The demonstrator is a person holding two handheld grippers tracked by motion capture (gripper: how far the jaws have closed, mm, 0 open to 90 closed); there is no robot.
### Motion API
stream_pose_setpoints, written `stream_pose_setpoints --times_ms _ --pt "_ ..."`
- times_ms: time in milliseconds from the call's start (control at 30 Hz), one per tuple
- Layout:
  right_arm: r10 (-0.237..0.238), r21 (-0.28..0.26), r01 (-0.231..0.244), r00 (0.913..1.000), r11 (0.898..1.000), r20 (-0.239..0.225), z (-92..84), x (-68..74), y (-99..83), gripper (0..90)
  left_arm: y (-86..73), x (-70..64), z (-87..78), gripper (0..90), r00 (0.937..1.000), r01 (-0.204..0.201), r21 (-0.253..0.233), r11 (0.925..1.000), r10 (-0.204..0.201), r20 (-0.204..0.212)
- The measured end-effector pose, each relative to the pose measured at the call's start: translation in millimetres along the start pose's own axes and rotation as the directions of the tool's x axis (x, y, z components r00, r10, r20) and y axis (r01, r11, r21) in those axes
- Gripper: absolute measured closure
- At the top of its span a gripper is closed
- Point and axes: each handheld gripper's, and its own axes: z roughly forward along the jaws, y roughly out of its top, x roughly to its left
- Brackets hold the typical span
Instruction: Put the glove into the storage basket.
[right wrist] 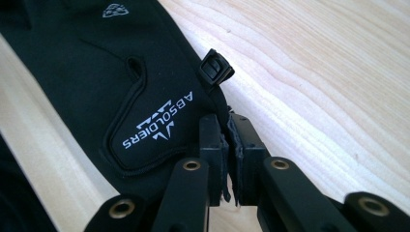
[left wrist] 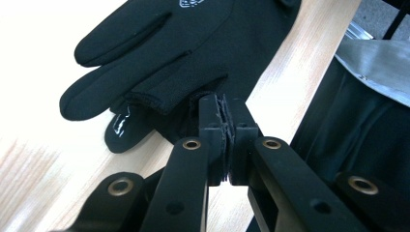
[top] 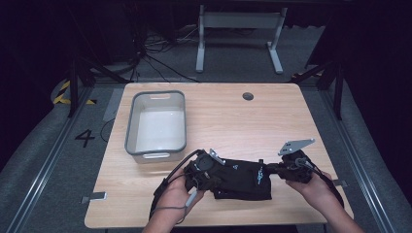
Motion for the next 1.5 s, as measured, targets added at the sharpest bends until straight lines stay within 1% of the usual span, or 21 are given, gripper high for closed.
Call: stream_pose_setpoints --times_ms 300,333,367,400,467,500,600,633,667,700,767,800,967,1033,1167,1200,1233,1267,1333,1433,1500 --pt "0.006 0.017 -0.006 1.0 1.0 0.002 12.1 -6.7 3.0 85.0 2.4 -3.0 9.8 87.7 0.9996 -0.023 0.051 0.9985 0.022 0.017" --pt "0.008 0.02 -0.008 1.0 1.0 0.0 13.2 -7.4 3.1 85.0 2.4 -3.6 10.8 87.8 0.9997 -0.014 0.05 0.9986 0.013 0.019" --pt "0.01 0.023 -0.01 1.0 1.0 -0.002 13.7 -7.6 3.0 85.0 2.6 -2.9 11.7 87.7 0.9996 -0.022 0.06 0.998 0.021 0.02" --pt "0.006 0.024 -0.006 1.0 1.0 0.001 14.4 -7.9 2.7 84.9 2.6 -2.7 13.0 87.7 0.9996 -0.017 0.059 0.9981 0.016 0.021" --pt "0.008 0.027 -0.008 1.0 1.0 -0.002 14.7 -7.7 2.1 84.9 2.7 -1.0 15.5 87.7 0.9995 -0.018 0.077 0.9969 0.016 0.028" --pt "0.011 0.028 -0.011 0.9999 1.0 -0.004 15.0 -7.7 1.8 84.9 2.4 -0.9 17.4 87.7 0.9995 -0.01 0.077 0.997 0.007 0.03" --pt "0.008 0.03 -0.008 1.0 1.0 0.0 16.4 -7.4 1.6 85.0 2.7 0.3 20.0 87.7 0.9994 -0.019 0.098 0.995 0.016 0.032" --pt "0.009 0.032 -0.009 1.0 0.999 -0.003 16.7 -6.9 1.7 84.9 2.6 0.0 20.7 87.7 0.9995 -0.013 0.095 0.9954 0.01 0.031" --pt "0.007 0.033 -0.007 1.0 0.999 -0.001 17.3 -6.5 1.8 84.9 2.4 1.3 20.0 87.7 0.9994 -0.017 0.101 0.9947 0.014 0.03" --pt "0.003 0.032 -0.003 1.0 0.999 -0.002 18.0 -6.4 2.1 84.9 2.0 1.5 19.7 87.7 0.9995 -0.008 0.101 0.9948 0.005 0.031" --pt "0.011 0.033 -0.01 0.9999 0.999 -0.007 18.7 -5.9 2.9 84.9 1.1 3.6 19.0 87.7 0.9994 -0.009 0.104 0.9945 0.006 0.033" --pt "0.004 0.033 -0.004 1.0 0.999 -0.007 19.6 -6.0 3.1 84.9 0.7 4.5 19.2 87.7 0.9993 -0.005 0.106 0.9944 0.001 0.037" --pt "0.006 0.051 -0.005 0.9999 0.999 -0.014 25.6 -5.6 3.6 84.9 -1.0 6.9 26.4 87.7 0.999 0.009 0.126 0.992 -0.014 0.042" --pt "0.005 0.059 -0.004 0.9998 0.998 -0.019 27.8 -6.3 3.0 84.8 -1.0 7.4 29.1 87.6 0.999 -0.001 0.142 0.9898 -0.006 0.045" --pt "0.011 0.065 -0.01 0.9997 0.998 -0.023 31.5 -7.1 2.6 84.8 -1.0 8.3 30.5 87.5 0.999 0.001 0.149 0.9888 -0.007 0.045" --pt "0.01 0.065 -0.008 0.9997 0.998 -0.023 32.0 -7.2 2.5 84.8 -1.2 8.1 30.7 87.6 0.9989 0.008 0.145 0.9893 -0.015 0.045" --pt "0.009 0.065 -0.007 0.9997 0.998 -0.022 32.1 -7.2 2.5 84.8 -1.2 8.8 30.4 87.6 0.999 0.003 0.151 0.9885 -0.01 0.045" --pt "0.01 0.064 -0.008 0.9997 0.998 -0.023 32.0 -7.4 2.5 84.8 -1.5 8.6 30.5 87.5 0.9989 0.012 0.148 0.9889 -0.018 0.043" --pt "0.014 0.064 -0.013 0.9996 0.998 -0.025 32.6 -7.7 2.4 84.8 -1.7 9.2 30.0 87.5 0.9989 0.014 0.14 0.99 -0.02 0.043" --pt "0.012 0.066 -0.01 0.9996 0.998 -0.027 33.6 -8.0 2.3 84.7 -1.9 9.6 31.3 87.3 0.9984 0.014 0.153 0.9881 -0.022 0.051" --pt "0.012 0.069 -0.01 0.9996 0.998 -0.026 34.3 -7.9 2.4 84.7 -1.7 9.4 32.8 87.1 0.9987 0.004 0.164 0.9865 -0.012 0.049"
